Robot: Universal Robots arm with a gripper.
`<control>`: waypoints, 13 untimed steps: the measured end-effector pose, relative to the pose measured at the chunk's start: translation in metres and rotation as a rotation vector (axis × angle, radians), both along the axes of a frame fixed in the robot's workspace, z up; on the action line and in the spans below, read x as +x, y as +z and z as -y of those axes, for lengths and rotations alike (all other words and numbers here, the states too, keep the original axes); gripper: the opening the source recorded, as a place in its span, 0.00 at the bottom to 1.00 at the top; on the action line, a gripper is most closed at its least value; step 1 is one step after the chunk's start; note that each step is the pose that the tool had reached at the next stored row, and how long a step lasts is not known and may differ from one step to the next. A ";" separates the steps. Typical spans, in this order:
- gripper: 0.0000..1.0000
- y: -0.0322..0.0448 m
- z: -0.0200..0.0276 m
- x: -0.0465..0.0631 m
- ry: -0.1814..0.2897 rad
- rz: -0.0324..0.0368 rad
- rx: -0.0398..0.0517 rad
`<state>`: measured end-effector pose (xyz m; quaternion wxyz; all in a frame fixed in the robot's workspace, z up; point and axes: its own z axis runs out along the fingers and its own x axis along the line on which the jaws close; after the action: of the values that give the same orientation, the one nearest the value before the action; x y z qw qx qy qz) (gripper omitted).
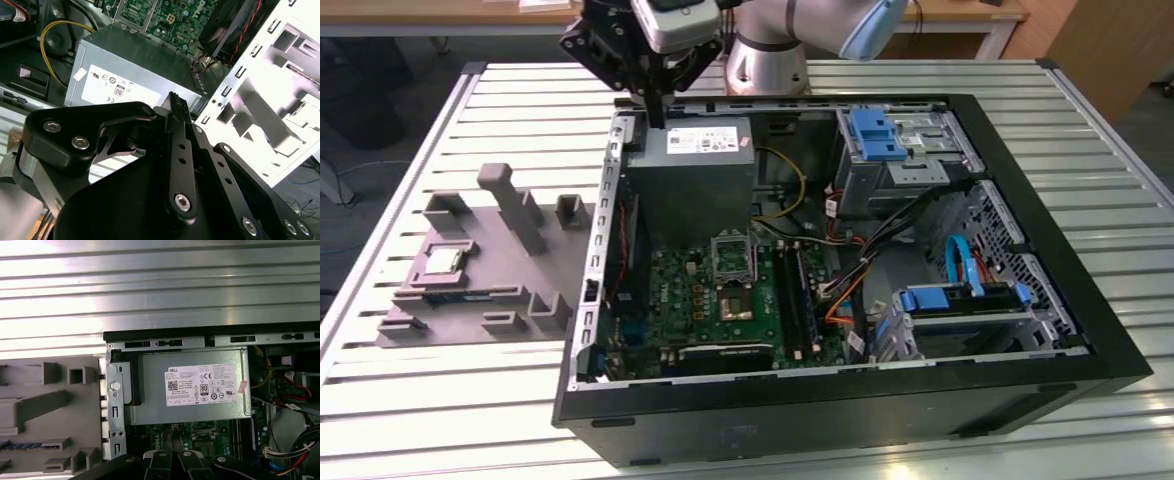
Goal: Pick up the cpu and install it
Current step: 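Reach for the cpu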
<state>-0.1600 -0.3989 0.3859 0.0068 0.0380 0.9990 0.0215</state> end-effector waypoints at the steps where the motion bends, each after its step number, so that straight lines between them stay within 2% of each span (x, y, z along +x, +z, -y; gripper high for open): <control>1: 0.11 0.0000 0.0000 0.000 0.000 -0.0001 0.0000; 13: 0.11 -0.0004 0.0000 -0.003 0.000 -0.0006 0.0000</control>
<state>-0.1626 -0.3989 0.3855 0.0065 0.0380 0.9990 0.0214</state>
